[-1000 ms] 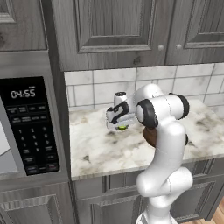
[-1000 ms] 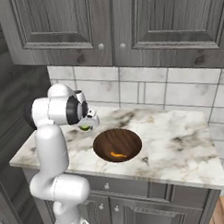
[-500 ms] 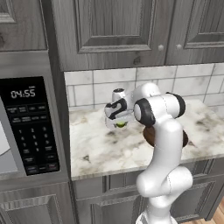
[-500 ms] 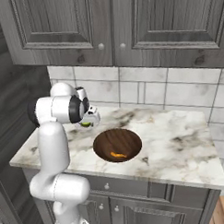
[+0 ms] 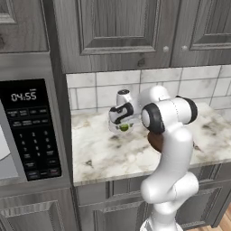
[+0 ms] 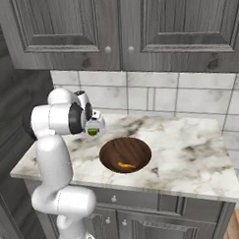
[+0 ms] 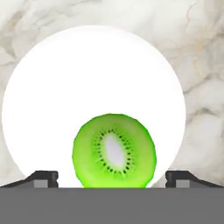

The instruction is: Remove the kiwi from the bowl and place it on the small plate. Then place the bowl with only the shrimp in the microwave, close the door, and press the start button to microwave the shrimp.

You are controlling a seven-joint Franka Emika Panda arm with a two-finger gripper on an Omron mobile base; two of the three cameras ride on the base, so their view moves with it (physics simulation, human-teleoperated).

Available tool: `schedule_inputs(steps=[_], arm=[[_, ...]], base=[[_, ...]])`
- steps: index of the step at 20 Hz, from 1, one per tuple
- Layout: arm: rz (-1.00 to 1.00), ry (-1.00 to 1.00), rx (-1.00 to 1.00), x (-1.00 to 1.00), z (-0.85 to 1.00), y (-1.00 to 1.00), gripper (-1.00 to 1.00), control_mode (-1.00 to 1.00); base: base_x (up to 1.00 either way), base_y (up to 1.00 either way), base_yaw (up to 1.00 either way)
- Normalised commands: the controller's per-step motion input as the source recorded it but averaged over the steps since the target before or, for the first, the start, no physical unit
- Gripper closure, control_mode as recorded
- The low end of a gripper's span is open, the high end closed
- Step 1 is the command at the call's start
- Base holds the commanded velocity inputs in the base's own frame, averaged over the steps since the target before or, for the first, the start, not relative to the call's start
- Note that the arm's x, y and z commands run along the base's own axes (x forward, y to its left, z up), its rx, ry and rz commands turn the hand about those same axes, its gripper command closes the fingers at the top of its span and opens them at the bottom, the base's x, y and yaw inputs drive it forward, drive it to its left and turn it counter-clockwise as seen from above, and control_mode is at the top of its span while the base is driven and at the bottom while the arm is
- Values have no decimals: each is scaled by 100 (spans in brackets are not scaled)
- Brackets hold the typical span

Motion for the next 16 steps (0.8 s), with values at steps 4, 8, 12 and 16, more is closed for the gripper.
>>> schedule_inputs(steps=[4, 8, 12, 16], arm=[[-1, -28, 0, -94, 48, 0, -100, -100], [-6, -23, 0, -100, 12, -3, -100, -100], [-11, -22, 0, -100, 13, -19, -100, -100], [-18, -18, -3, -100, 40, -43, -100, -100]], base=[[0, 0, 0], [0, 0, 0], [0, 0, 0], [0, 0, 0]])
